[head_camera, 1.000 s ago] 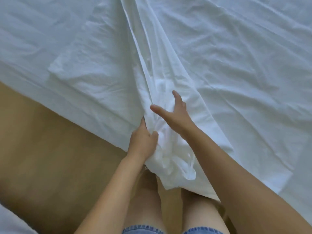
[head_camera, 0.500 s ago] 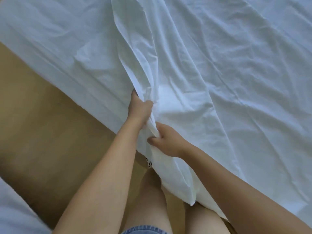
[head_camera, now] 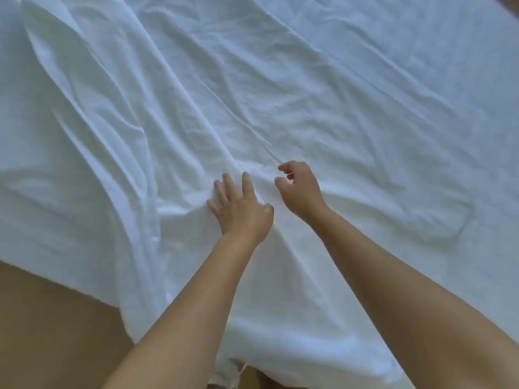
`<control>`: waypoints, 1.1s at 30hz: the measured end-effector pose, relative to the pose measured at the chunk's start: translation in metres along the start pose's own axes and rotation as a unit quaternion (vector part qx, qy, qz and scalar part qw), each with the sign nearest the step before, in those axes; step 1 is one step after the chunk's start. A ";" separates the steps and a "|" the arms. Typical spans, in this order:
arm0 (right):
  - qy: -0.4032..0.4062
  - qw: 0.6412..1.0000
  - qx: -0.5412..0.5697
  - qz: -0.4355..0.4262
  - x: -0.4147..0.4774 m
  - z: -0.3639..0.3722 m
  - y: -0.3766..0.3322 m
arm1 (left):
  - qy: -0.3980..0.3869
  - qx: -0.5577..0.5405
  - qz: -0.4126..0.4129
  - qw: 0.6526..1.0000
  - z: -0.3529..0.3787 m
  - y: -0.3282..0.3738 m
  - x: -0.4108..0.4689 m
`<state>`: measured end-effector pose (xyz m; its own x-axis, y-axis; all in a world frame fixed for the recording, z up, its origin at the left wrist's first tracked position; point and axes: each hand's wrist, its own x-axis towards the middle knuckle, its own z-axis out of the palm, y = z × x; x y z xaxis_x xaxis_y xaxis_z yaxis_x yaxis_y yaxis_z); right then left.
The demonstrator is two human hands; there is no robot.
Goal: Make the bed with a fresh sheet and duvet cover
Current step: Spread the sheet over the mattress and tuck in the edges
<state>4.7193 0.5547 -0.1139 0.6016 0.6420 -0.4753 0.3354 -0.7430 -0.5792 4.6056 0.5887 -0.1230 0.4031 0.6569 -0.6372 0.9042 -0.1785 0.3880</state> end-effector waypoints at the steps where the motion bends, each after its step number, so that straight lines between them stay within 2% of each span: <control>1: 0.016 1.000 -0.022 0.004 0.015 -0.017 0.016 | -0.014 0.001 0.005 1.000 0.010 0.015 0.010; 5: 0.105 0.989 -0.105 0.020 0.083 -0.084 0.087 | -0.031 0.057 0.030 0.997 0.054 0.070 0.054; 7: 0.126 0.978 -0.165 0.033 0.118 -0.114 0.118 | -0.029 0.057 0.019 0.998 0.077 0.090 0.066; 9: 0.119 0.969 -0.210 0.050 0.150 -0.137 0.140 | -0.010 0.063 -0.007 0.998 0.098 0.098 0.073; 13: 0.082 0.975 -0.200 0.044 0.200 -0.158 0.159 | 0.034 0.074 -0.038 0.996 0.120 0.096 0.085; 18: 0.104 0.967 -0.230 0.021 0.203 -0.156 0.155 | 0.029 0.079 -0.055 0.995 0.120 0.099 0.086; 21: 0.016 0.982 -0.185 -0.009 0.169 -0.145 0.154 | 0.003 0.057 -0.062 0.996 0.112 0.102 0.084; 24: -0.059 0.981 -0.181 -0.032 0.128 -0.128 0.150 | -0.004 -0.036 -0.074 0.997 0.092 0.114 0.079; 26: -0.082 0.976 -0.197 -0.046 0.099 -0.118 0.144 | 0.021 -0.171 -0.090 0.981 0.072 0.133 0.080; 29: -0.097 0.983 -0.155 -0.034 0.056 -0.117 0.136 | 0.043 -0.385 -0.122 0.914 0.050 0.167 0.093; 31: -0.111 0.991 -0.077 -0.019 0.033 -0.123 0.130 | 0.029 -0.443 -0.179 0.878 0.045 0.185 0.099; 33: -0.113 0.992 -0.058 -0.022 0.019 -0.130 0.126 | 0.057 -0.463 -0.215 0.858 0.051 0.194 0.101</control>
<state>4.8674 0.4486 -0.1103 0.4109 0.6910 -0.5947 0.4471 -0.7212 -0.5291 4.8284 0.5828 -0.1459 -0.0035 0.5929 -0.8053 0.4456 0.7219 0.5295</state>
